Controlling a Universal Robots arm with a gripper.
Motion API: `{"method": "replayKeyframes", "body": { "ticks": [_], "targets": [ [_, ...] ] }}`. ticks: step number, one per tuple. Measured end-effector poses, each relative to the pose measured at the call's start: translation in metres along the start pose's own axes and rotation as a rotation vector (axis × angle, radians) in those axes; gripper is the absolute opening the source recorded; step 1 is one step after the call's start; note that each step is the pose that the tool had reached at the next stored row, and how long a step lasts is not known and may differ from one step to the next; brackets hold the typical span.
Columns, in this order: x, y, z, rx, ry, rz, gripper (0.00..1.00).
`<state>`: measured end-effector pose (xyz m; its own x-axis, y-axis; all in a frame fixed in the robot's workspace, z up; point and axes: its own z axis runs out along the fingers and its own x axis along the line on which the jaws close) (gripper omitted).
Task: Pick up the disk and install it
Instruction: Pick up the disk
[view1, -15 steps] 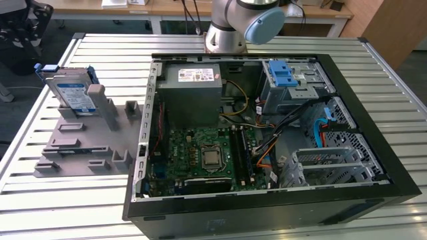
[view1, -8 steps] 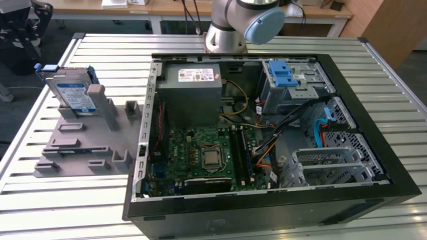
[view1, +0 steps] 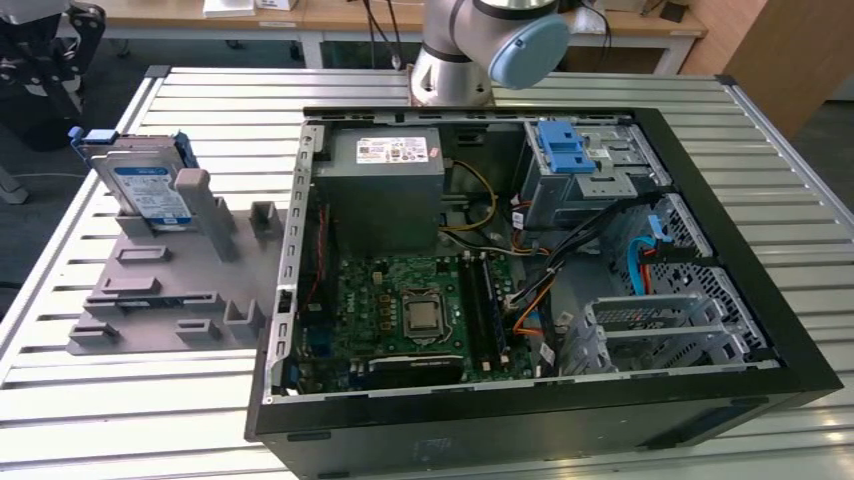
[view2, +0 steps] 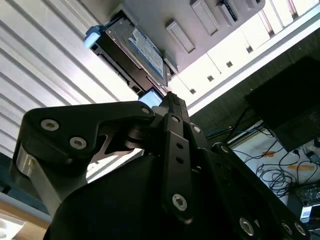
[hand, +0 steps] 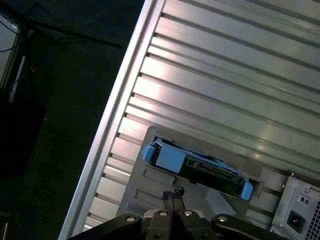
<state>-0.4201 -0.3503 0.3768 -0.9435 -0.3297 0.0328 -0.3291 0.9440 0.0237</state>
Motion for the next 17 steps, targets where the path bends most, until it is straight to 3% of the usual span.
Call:
{"method": "replayKeyframes", "body": {
  "ticks": [17],
  "targets": [
    [0.0000,0.0000,0.0000,0.0052,0.0038,-0.160,0.11]
  ]
}}
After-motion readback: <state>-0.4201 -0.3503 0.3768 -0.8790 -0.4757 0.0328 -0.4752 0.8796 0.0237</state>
